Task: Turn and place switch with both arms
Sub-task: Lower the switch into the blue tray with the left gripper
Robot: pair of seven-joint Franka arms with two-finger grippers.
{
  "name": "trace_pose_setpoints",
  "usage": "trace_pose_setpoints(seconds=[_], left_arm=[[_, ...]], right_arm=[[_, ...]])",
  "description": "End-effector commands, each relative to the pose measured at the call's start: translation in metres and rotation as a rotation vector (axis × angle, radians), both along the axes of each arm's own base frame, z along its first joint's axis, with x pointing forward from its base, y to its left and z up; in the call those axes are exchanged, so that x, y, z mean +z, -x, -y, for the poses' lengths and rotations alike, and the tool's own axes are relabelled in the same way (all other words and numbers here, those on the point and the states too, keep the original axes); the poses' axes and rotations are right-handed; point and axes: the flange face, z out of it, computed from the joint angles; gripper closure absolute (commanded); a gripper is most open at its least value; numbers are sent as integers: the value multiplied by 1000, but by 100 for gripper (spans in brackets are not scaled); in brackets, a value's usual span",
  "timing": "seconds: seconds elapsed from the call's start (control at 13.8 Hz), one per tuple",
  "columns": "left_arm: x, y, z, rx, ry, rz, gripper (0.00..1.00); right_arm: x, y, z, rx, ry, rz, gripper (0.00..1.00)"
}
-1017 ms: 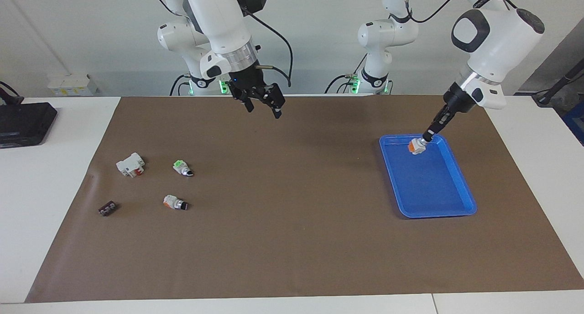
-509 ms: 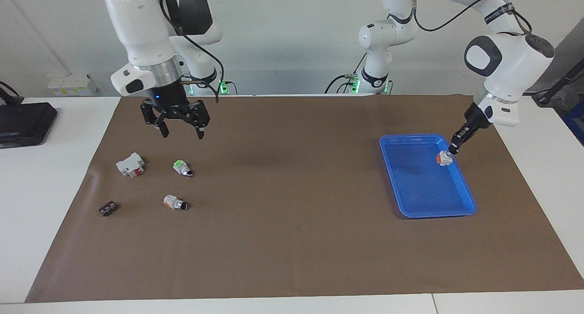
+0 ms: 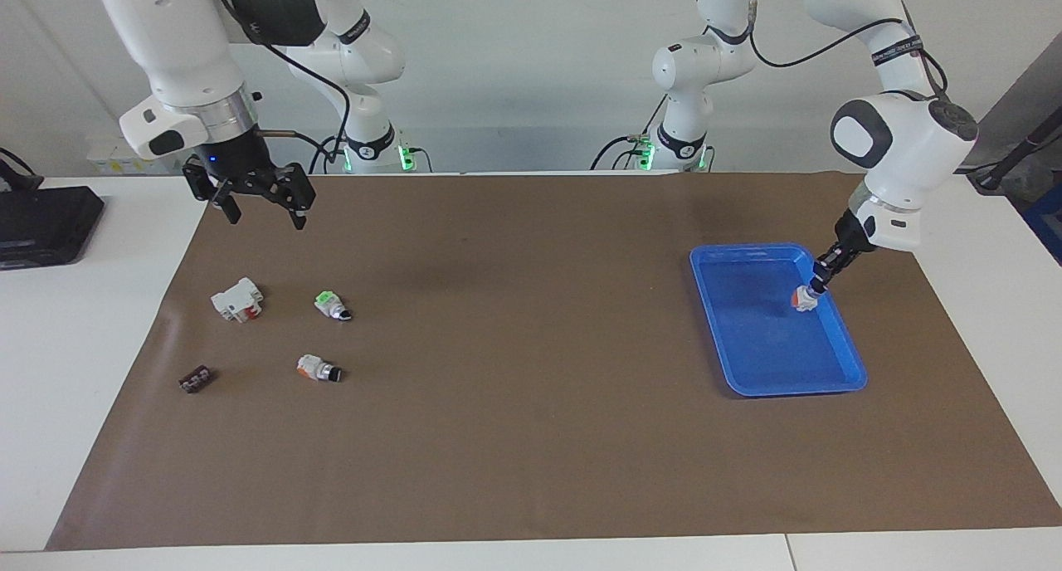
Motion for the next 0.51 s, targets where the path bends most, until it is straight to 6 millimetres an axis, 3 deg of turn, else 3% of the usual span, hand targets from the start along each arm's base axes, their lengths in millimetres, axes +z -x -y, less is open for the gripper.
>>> trace_pose_setpoints(seconds=[0.0,0.22,0.36,0.44], left_arm=[[-4,13,-3,-39,-38,11,100],[-12,21,-6,-79,-42,0,100],[-10,22,-20,-126,-49,6,100],[-9,20,-22,-163,-51,6,93]], right_arm=[[7,11,3,19,1,-24,0],[22,26,1,26,3,-36,0],[24,26,-6,40,4,-33,0],[27,26,-10,44,4,-28,0]])
